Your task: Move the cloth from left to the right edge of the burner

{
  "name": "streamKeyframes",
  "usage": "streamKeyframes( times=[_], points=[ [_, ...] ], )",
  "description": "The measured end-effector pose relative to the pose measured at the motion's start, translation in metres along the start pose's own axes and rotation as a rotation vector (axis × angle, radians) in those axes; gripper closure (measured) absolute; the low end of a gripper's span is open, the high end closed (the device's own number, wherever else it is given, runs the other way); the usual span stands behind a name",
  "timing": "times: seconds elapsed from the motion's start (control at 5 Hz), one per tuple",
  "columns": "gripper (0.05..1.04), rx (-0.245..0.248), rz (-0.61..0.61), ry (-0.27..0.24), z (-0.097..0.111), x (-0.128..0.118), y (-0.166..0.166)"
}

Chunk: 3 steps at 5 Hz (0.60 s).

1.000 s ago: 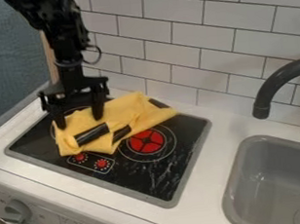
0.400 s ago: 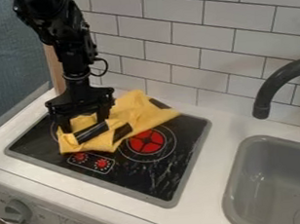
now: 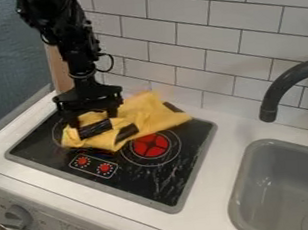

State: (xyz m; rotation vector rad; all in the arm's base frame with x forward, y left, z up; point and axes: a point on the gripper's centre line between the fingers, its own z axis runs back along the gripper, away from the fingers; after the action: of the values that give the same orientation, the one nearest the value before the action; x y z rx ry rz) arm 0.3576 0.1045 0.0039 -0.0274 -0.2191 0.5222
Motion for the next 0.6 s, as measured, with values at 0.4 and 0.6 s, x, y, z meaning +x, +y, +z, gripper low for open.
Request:
streamKeyframes(
  times=[0.4, 0.6],
  points=[
    [0.085, -0.167, -0.367, 0.06, 0.002, -0.01, -0.025],
    [0.085, -0.233, -0.564, 0.062, 0.002, -0.019, -0.031]
  ],
)
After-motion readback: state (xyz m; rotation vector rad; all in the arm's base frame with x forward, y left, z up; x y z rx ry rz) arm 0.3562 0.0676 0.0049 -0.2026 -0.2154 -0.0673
